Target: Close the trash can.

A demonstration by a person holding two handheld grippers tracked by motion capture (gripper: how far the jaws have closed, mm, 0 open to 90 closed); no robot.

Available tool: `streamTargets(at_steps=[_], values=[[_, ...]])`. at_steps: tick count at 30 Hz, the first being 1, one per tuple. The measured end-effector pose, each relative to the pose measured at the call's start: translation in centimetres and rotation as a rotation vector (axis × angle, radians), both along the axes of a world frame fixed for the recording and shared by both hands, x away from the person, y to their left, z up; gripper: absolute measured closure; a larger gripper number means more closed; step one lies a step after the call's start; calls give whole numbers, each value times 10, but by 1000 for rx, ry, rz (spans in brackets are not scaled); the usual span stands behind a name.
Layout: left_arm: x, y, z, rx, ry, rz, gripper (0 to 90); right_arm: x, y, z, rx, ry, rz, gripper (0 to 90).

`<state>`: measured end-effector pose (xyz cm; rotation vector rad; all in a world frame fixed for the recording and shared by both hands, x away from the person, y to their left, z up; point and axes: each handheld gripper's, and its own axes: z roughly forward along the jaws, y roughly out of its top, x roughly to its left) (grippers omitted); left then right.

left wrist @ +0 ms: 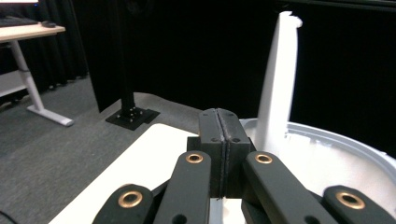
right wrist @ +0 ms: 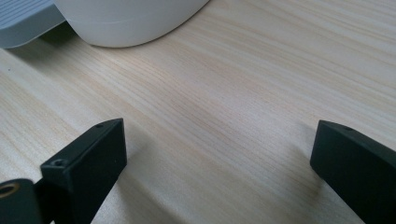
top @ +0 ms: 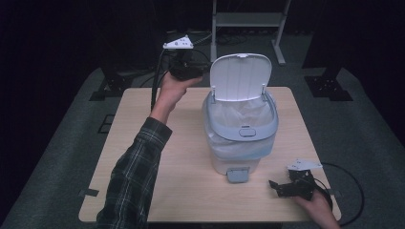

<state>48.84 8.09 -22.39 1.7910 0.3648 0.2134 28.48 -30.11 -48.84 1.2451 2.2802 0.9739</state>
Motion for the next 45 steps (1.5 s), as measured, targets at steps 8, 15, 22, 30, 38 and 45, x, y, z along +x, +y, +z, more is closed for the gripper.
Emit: streamTargets(at_steps=[8, 15, 22, 30, 38, 45], values=[[-4, -1, 0, 5, 13, -42, 900, 0, 0, 0, 0, 0, 2, 27], [-17, -6, -1, 36, 7, -107, 900, 0, 0, 0, 0, 0, 4, 27], [-30, -8, -2, 75, -7, -132, 900, 0, 0, 0, 1, 1, 5, 27], [-39, -9, -7, 85, 3, -158, 900, 0, 0, 0, -1, 1, 6, 27], [-47, -10, -11, 98, 9, -178, 900, 0, 0, 0, 0, 1, 6, 27], [-54, -14, -18, 126, 23, -199, 900, 0, 1, 0, 0, 1, 6, 27]])
